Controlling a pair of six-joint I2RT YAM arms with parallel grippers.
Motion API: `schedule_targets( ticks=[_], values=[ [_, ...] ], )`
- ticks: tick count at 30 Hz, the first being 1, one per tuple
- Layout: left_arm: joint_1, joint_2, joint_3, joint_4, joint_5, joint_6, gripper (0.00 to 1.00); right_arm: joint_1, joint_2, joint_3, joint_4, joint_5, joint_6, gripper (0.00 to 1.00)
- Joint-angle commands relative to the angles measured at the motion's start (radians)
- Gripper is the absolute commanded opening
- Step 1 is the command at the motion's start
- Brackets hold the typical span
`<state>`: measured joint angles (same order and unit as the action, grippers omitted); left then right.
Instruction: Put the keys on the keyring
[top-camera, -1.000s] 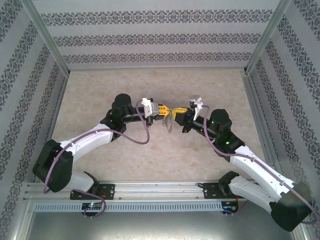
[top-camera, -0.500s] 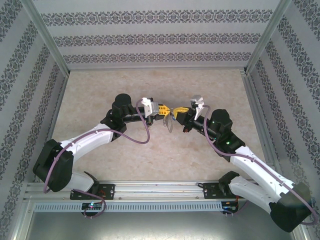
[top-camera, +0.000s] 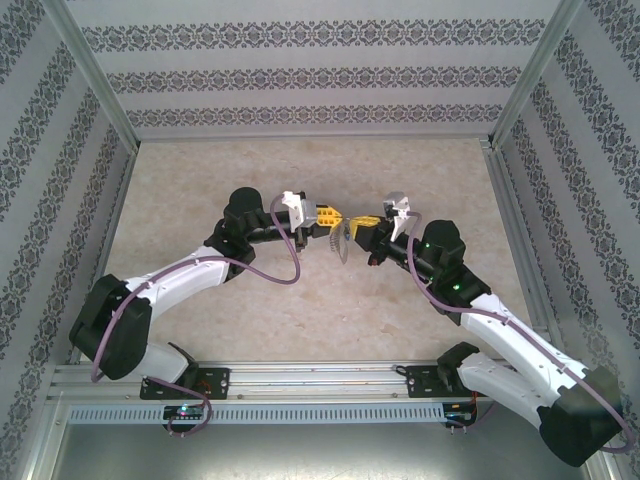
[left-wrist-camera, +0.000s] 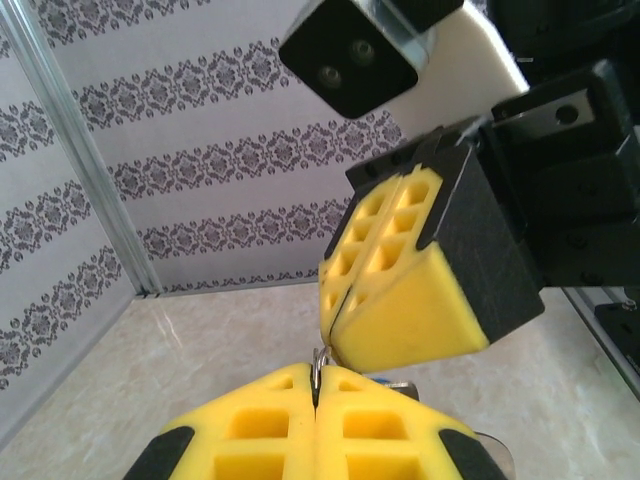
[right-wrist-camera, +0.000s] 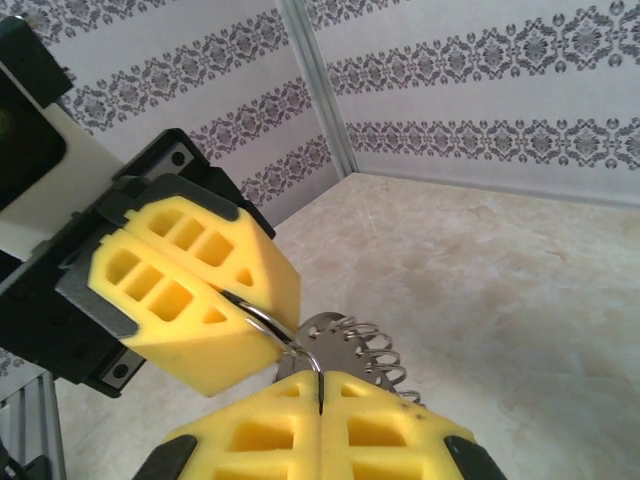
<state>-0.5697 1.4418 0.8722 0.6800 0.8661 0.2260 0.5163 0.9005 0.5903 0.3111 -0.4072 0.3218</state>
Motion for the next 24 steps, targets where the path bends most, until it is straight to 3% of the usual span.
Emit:
schedule_targets(
  ticks=[1,15,16,18,19,24],
  values=[
    [-0.013,0.006,0.017,0.126,0.032,-0.059,0.00,-0.010,-0.010,-0.014,0.032,0.007,0.002,0.00],
    [-0.012,0.064,0.020,0.283,0.013,-0.319,0.00,-0.012,0.018,-0.017,0.045,-0.016,0.035,0.00],
    [-0.012,0.074,0.018,0.301,0.006,-0.354,0.00,-0.013,0.018,-0.015,0.047,-0.016,0.041,0.05],
    [-0.012,0.091,0.020,0.324,-0.004,-0.418,0.00,-0.016,0.013,-0.015,0.040,-0.010,0.051,0.28],
    [-0.012,0.098,0.019,0.330,-0.014,-0.449,0.00,-0.020,0.004,-0.018,0.030,-0.001,0.055,0.35],
    [-0.007,0.107,0.007,0.331,-0.049,-0.549,0.00,-0.061,-0.083,-0.049,-0.008,0.010,0.091,0.47]
  ],
)
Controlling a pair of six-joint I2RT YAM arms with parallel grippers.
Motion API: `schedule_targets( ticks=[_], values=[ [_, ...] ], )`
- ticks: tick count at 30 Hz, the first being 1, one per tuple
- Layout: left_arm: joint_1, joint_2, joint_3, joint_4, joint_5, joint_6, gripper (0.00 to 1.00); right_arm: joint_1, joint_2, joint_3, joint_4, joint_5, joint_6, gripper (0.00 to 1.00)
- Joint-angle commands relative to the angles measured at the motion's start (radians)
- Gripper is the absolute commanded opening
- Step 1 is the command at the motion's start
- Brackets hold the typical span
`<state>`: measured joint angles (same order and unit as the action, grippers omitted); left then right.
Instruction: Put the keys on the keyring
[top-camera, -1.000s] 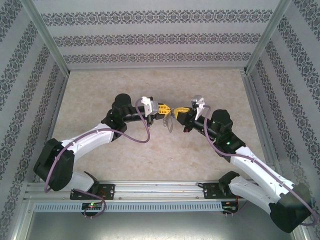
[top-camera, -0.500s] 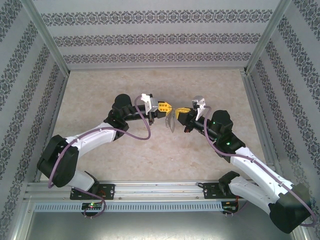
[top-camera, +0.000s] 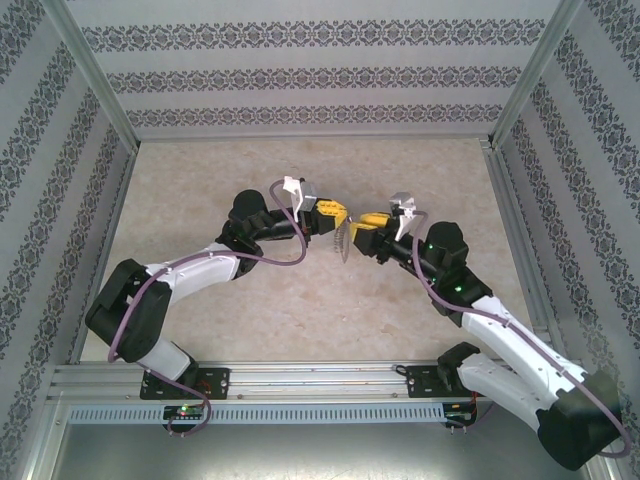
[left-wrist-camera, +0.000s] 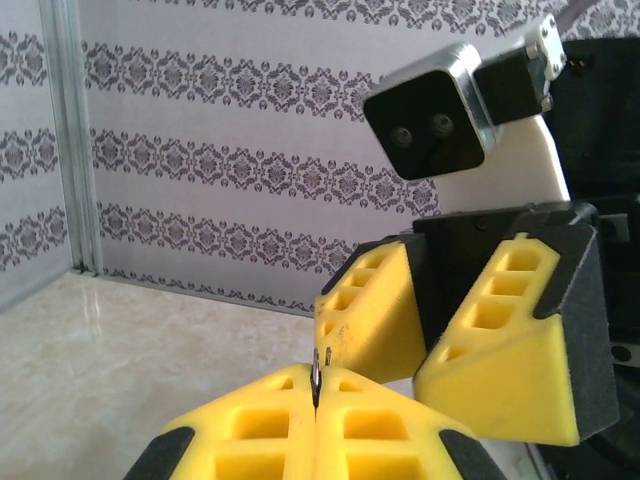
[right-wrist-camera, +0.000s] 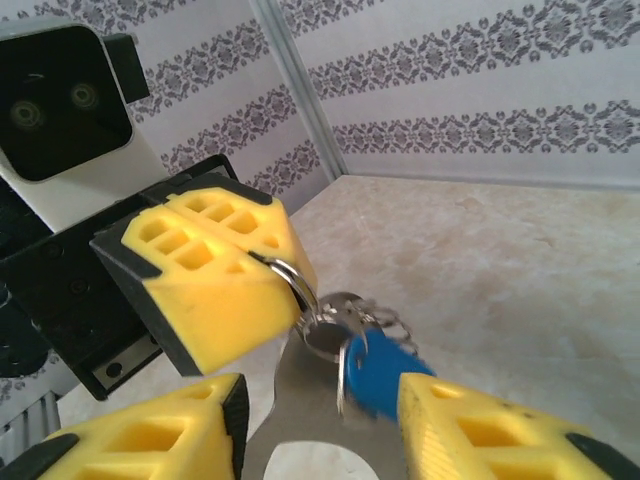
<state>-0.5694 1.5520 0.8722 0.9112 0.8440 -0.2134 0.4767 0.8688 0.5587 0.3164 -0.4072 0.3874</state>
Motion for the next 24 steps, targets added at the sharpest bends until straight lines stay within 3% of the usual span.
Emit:
schedule_targets(
  ticks=[1,5,10,17,24],
  values=[
    [-0.005,-0.004,0.003,0.101,-0.032,-0.127,0.00,-0.032,-0.073,-0.027,-0.022,0.016,0.036,0.49],
    [0.011,0.000,-0.006,0.115,-0.031,-0.203,0.00,-0.074,-0.122,-0.046,-0.039,0.018,0.086,0.55],
    [0.048,0.027,-0.006,0.188,0.018,-0.343,0.00,-0.101,-0.079,-0.033,-0.017,-0.021,0.141,0.59],
    [0.134,0.186,0.061,0.514,0.120,-0.726,0.00,-0.123,0.019,0.000,0.099,-0.104,0.199,0.60],
    [0.144,0.228,0.109,0.511,0.175,-0.748,0.00,-0.134,0.109,0.032,0.192,-0.150,0.220,0.60]
  ],
)
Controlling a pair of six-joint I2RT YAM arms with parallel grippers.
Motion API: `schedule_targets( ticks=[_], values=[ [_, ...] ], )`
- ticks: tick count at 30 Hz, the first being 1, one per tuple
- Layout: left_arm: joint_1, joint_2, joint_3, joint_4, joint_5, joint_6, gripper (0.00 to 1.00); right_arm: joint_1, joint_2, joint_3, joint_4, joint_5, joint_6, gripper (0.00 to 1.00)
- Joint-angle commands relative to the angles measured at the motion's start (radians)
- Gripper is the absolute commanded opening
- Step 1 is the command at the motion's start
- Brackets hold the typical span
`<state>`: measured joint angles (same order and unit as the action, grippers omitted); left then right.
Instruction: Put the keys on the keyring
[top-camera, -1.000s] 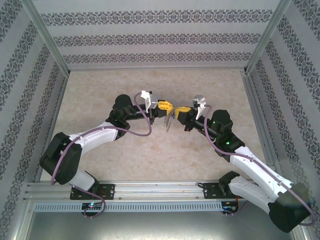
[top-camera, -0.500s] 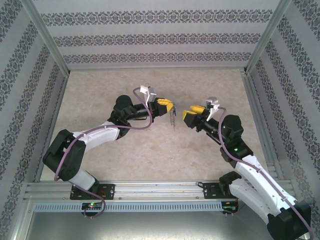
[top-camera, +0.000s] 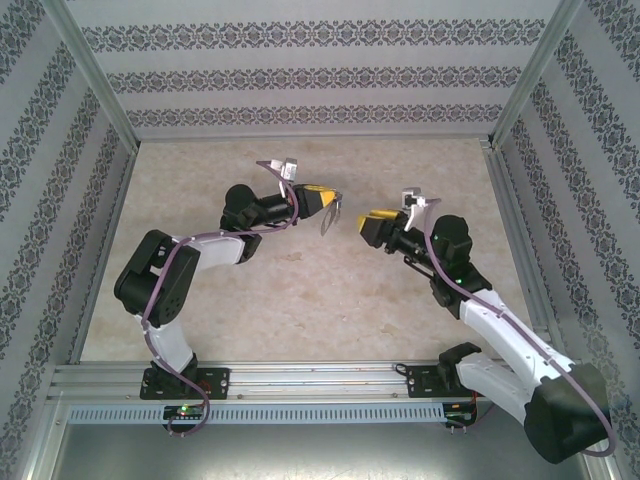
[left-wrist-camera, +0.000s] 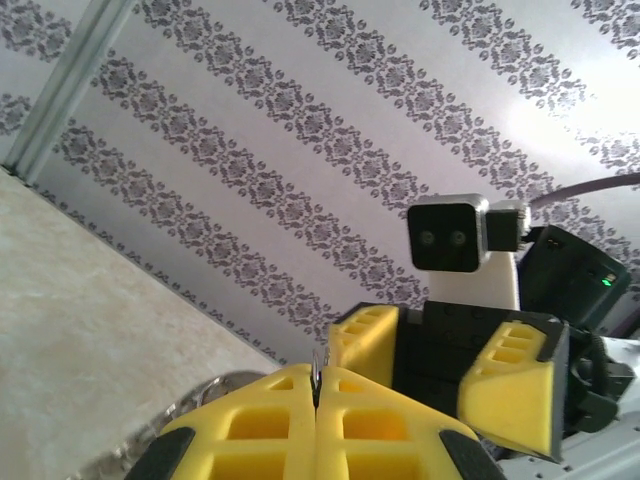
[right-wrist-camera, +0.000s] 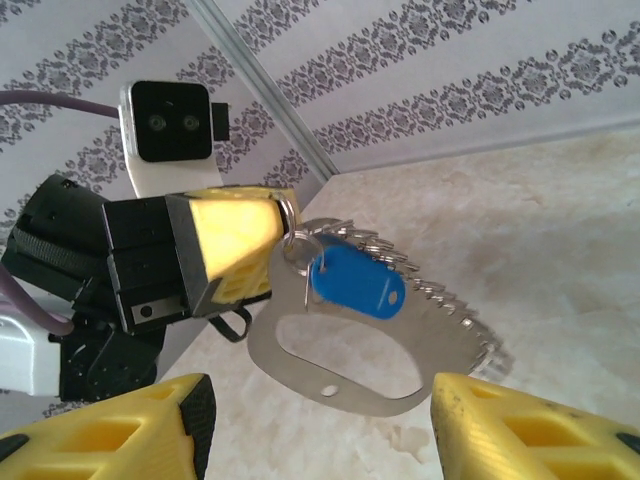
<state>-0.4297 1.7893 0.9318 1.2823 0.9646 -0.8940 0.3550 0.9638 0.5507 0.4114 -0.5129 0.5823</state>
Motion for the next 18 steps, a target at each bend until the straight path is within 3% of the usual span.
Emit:
schedule_targets(
  ticks=[1,12,18],
  values=[
    [0.006,-0.006,0.053,0.140,0.061,-0.071,0.00,-0.016,0.029,0.041,0.116,-0.055,0.032,0.60],
    [0.005,-0.033,0.059,0.140,0.103,-0.079,0.00,-0.025,0.206,0.113,0.288,-0.201,0.085,0.55],
    [0.005,-0.047,0.059,0.140,0.114,-0.076,0.00,-0.008,0.258,0.139,0.325,-0.212,0.102,0.49]
  ],
)
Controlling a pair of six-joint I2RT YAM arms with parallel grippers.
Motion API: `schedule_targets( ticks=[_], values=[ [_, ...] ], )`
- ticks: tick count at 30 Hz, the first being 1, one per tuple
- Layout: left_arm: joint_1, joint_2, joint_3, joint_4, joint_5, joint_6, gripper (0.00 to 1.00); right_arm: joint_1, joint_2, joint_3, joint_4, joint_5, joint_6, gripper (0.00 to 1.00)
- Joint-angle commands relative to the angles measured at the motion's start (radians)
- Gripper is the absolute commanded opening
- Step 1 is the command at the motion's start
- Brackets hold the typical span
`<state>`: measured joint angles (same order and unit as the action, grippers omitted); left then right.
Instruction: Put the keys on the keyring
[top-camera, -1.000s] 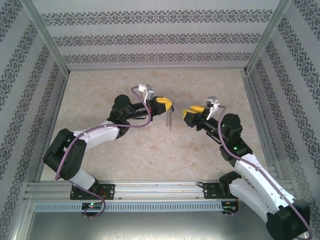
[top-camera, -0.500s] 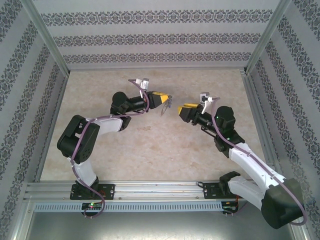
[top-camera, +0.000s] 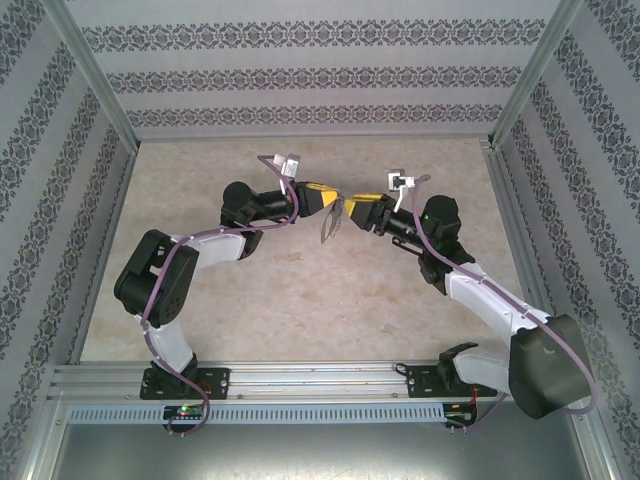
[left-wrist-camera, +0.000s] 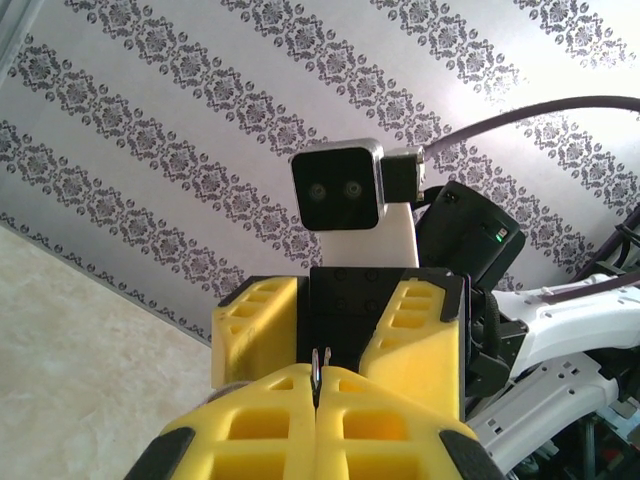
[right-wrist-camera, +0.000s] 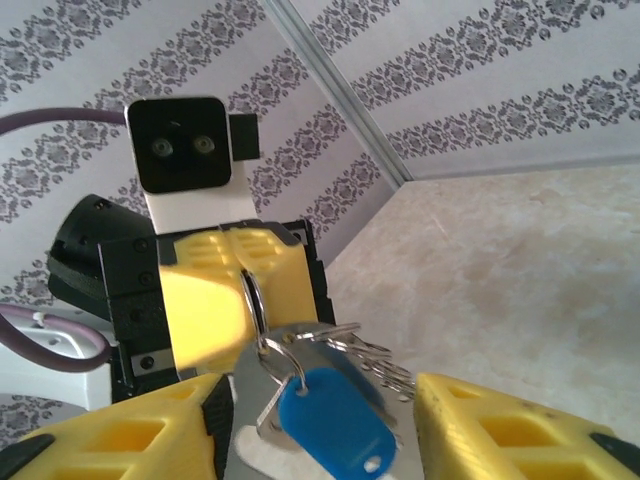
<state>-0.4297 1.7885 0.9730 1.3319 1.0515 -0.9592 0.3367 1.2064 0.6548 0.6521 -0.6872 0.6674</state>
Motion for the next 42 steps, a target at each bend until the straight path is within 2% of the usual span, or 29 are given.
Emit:
schedule_targets(
  ticks=[1,4,7,9,12,19,23,28,30,33,42],
  values=[
    [0.005,-0.048,0.018,0.090,0.027,-0.008,0.00,0.015,0.024,0.038,0.088,-0.038,0.018,0.47],
    [0.006,-0.051,0.017,0.090,0.026,-0.001,0.00,0.034,0.055,0.045,0.090,-0.041,0.022,0.38],
    [0.005,-0.059,0.011,0.090,0.027,0.010,0.00,0.050,0.081,0.048,0.126,-0.044,0.024,0.22],
    [0.006,-0.068,0.006,0.087,0.024,0.019,0.00,0.055,0.089,0.045,0.130,-0.048,0.027,0.21],
    [0.005,-0.085,0.000,0.067,0.019,0.045,0.00,0.053,0.079,0.028,0.127,-0.044,0.026,0.24],
    [0.005,-0.106,-0.003,-0.001,-0.002,0.130,0.00,0.004,-0.073,-0.042,0.015,0.016,-0.005,0.50],
    [0.005,-0.105,-0.005,-0.037,-0.026,0.155,0.00,-0.006,-0.149,-0.050,-0.034,0.063,-0.022,0.58],
    [0.005,-0.155,-0.032,-0.190,-0.093,0.270,0.00,-0.008,-0.123,-0.020,0.002,0.089,-0.004,0.59],
    [0.005,-0.193,-0.039,-0.306,-0.129,0.357,0.00,-0.006,-0.089,0.004,0.035,0.073,0.014,0.58],
    [0.001,-0.230,-0.046,-0.391,-0.157,0.431,0.00,-0.003,-0.037,0.039,0.072,0.039,0.037,0.57],
    [0.002,-0.204,-0.037,-0.327,-0.128,0.357,0.00,0.014,0.062,0.075,0.196,-0.025,0.076,0.53]
  ],
)
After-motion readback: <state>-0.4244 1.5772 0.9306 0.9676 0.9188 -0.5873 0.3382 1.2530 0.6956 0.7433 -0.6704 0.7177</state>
